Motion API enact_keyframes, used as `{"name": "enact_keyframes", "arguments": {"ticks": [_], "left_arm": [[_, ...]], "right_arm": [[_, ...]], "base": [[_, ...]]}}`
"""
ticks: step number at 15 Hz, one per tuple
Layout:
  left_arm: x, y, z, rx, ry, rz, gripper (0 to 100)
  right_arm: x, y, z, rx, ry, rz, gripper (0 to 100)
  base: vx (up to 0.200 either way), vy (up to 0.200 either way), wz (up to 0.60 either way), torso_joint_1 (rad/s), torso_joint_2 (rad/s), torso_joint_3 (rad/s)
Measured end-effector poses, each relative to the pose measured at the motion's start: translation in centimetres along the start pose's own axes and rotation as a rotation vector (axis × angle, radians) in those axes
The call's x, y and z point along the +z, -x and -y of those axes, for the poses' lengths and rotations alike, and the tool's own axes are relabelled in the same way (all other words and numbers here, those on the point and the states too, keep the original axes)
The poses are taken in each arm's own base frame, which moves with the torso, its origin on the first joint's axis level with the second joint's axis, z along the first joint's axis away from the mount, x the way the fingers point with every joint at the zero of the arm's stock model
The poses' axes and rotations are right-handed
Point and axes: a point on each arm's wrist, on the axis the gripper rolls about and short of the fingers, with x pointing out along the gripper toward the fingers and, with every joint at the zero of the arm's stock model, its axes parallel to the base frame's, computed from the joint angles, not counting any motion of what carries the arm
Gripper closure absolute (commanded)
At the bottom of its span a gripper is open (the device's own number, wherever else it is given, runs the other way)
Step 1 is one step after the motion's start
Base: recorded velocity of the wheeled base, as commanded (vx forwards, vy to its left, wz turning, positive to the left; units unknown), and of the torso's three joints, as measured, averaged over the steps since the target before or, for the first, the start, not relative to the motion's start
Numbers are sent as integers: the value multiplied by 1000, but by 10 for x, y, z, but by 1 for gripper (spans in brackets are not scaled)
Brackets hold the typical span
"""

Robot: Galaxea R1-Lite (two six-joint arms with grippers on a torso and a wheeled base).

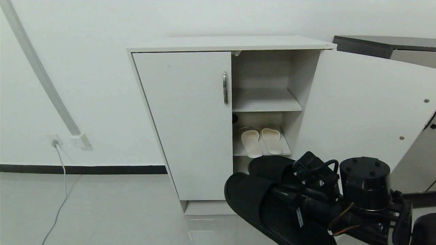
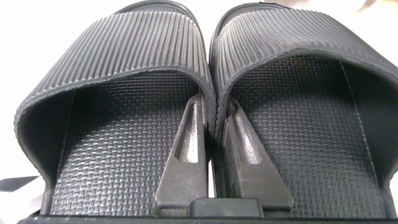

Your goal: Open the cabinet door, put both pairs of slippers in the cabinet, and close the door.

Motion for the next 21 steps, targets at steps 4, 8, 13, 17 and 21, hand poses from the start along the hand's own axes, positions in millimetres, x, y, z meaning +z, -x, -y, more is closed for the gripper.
{"name": "enact_keyframes", "arguments": {"ticks": [4, 8, 13, 17, 21], "left_arm": [[0, 0, 0, 0, 0, 1, 100], [0, 0, 0, 0, 0, 0, 100], [0, 0, 0, -1, -1, -1, 100], [0, 0, 0, -1, -1, 0, 100], [0, 0, 0, -1, -4, -1, 100]], "right_arm": [[0, -1, 0, 0, 0, 3, 100], [-2, -1, -1, 0, 5, 0, 100], [-3, -3, 0, -6, 5, 0, 100], [0, -6, -6, -36, 6, 18, 100], [23, -21, -19, -226, -98, 77, 100]], "base": [[0, 0, 0, 2, 49, 41], [0, 0, -150, 1, 54, 43], [0, 0, -120, 1, 1, 1], [0, 0, 0, 0, 0, 0], [0, -100, 0, -1, 4, 1]]}}
